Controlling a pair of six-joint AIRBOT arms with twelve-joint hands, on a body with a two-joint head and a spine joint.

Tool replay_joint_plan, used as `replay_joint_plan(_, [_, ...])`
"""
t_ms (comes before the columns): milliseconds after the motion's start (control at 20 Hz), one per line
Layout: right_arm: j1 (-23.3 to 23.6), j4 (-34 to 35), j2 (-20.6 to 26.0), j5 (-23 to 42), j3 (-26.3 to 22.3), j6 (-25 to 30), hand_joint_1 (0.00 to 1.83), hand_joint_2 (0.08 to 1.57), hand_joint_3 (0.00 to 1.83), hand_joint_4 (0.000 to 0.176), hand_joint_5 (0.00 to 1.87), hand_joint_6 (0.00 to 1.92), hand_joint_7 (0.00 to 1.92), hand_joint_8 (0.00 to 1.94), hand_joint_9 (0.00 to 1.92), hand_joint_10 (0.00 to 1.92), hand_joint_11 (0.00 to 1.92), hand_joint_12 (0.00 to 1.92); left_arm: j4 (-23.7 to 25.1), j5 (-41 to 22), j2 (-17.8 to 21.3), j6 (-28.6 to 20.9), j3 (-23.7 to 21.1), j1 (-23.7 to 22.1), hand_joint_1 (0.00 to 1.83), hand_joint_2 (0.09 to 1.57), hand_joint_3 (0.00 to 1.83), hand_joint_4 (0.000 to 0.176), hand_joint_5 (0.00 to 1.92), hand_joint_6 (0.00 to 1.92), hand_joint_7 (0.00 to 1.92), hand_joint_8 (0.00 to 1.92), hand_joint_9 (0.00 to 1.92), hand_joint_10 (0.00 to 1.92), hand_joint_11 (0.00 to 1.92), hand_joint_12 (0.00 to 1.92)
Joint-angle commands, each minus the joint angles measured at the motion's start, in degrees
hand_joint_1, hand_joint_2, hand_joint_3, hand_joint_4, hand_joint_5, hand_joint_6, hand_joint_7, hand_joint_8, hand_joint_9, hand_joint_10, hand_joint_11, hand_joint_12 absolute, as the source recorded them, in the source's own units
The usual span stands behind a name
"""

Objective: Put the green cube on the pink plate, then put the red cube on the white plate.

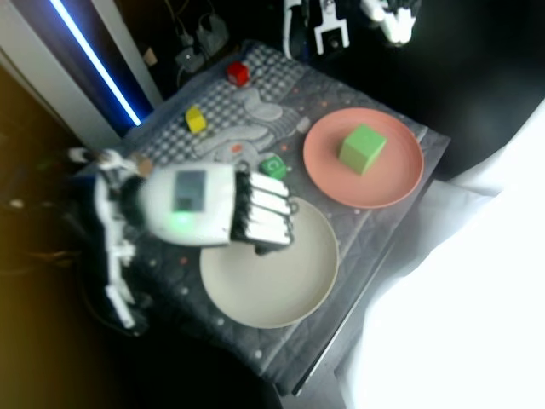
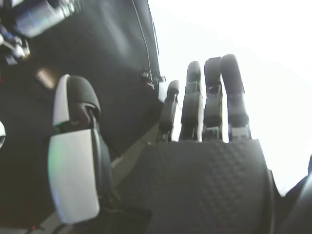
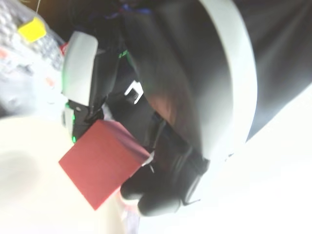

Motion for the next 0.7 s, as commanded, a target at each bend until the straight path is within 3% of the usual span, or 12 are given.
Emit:
replay_joint_plan(0, [0.9,1.7,0.0,-4.4,0.8,0.0,1.29,1.27,0.00,0.000,0.83,1.21,0.62,1.53,0.48,1.68,0.21,1.92,0.3,-7.3,0.2,-0.2,-0.1,-0.4,0.51,1.03,0.00,0.079,0.14,0.00,0.29,0.00,0.16,0.44,0.00,1.56])
replay_joint_plan(50, [0.9,1.7,-0.7,-3.3,1.4,0.0,1.22,1.24,0.00,0.000,0.89,1.14,0.63,1.55,0.44,1.61,0.24,1.92,0.3,-7.3,0.2,-0.2,-0.2,-0.4,0.52,1.03,0.00,0.074,0.14,0.00,0.30,0.00,0.18,0.39,0.00,1.55])
replay_joint_plan(150, [0.9,1.7,-1.6,-1.8,2.5,0.0,1.18,1.23,0.00,0.000,0.84,1.14,0.73,1.50,0.58,1.49,0.40,1.85,0.3,-7.5,0.2,-0.2,-0.2,-0.4,0.54,1.03,0.00,0.065,0.13,0.00,0.31,0.00,0.19,0.38,0.00,1.49])
replay_joint_plan(200, [0.9,1.7,-1.7,-1.5,2.5,0.0,1.16,1.24,0.00,0.000,0.76,1.34,0.75,1.35,0.54,1.19,0.30,1.72,0.4,-7.5,0.2,-0.2,-0.3,-0.4,0.54,1.03,0.00,0.060,0.13,0.00,0.32,0.01,0.20,0.38,0.00,1.48])
replay_joint_plan(250, [0.9,1.7,-1.7,-1.3,2.5,0.0,1.16,1.16,0.00,0.000,0.57,0.92,0.59,0.83,0.43,0.94,0.11,1.63,0.4,-7.6,0.3,-0.2,-0.4,-0.4,0.55,1.04,0.00,0.061,0.13,0.00,0.32,0.01,0.19,0.38,0.00,1.48])
replay_joint_plan(300, [0.9,1.7,-1.8,-1.2,2.5,0.1,1.17,1.07,0.00,0.000,0.40,0.53,0.46,0.35,0.33,0.53,0.02,1.32,0.4,-7.7,0.3,-0.2,-0.4,-0.3,0.56,1.04,0.00,0.057,0.13,0.00,0.33,0.01,0.20,0.39,0.00,1.50])
replay_joint_plan(350, [0.9,1.7,-1.8,-1.2,2.5,0.2,1.15,1.02,0.00,0.000,0.35,0.32,0.39,0.12,0.27,0.29,0.00,1.09,0.4,-7.8,0.4,-0.2,-0.4,-0.3,0.55,1.05,0.00,0.047,0.13,0.00,0.33,0.01,0.20,0.40,0.00,1.53])
replay_joint_plan(400, [0.9,1.7,-1.8,-1.2,2.5,0.3,1.09,0.98,0.00,0.000,0.24,0.13,0.23,0.02,0.14,0.11,0.00,0.65,0.4,-7.8,0.4,-0.2,-0.4,-0.3,0.53,1.05,0.00,0.045,0.13,0.00,0.33,0.00,0.20,0.41,0.00,1.52])
replay_joint_plan(500, [1.0,1.7,-1.6,-1.3,2.2,0.3,1.02,0.98,0.00,0.000,0.11,0.02,0.06,0.00,0.02,0.01,0.00,0.17,0.3,-7.8,0.4,-0.2,-0.4,-0.2,0.53,1.05,0.00,0.041,0.14,0.00,0.33,0.00,0.22,0.36,0.00,1.50])
replay_joint_plan(550, [1.1,1.7,-1.1,-1.4,1.6,0.3,0.98,0.98,0.00,0.000,0.09,0.01,0.02,0.00,0.00,0.00,0.00,0.06,0.3,-7.9,0.5,-0.2,-0.4,-0.1,0.53,1.06,0.00,0.040,0.14,0.00,0.33,0.00,0.22,0.35,0.00,1.49])
replay_joint_plan(600, [1.1,1.7,-0.4,-1.9,0.9,0.3,0.91,0.94,0.00,0.000,0.10,0.00,0.06,0.00,0.01,0.00,0.00,0.12,0.2,-7.9,0.6,-0.2,-0.4,0.0,0.54,1.05,0.00,0.047,0.14,0.00,0.32,0.00,0.21,0.35,0.00,1.49])
replay_joint_plan(650, [1.1,1.7,0.5,-2.9,0.0,0.3,0.90,0.93,0.00,0.000,0.11,0.00,0.08,0.00,0.03,0.01,0.00,0.17,0.1,-8.1,0.7,-0.2,-0.5,0.1,0.53,1.05,0.00,0.039,0.14,0.00,0.33,0.00,0.22,0.35,0.00,1.51])
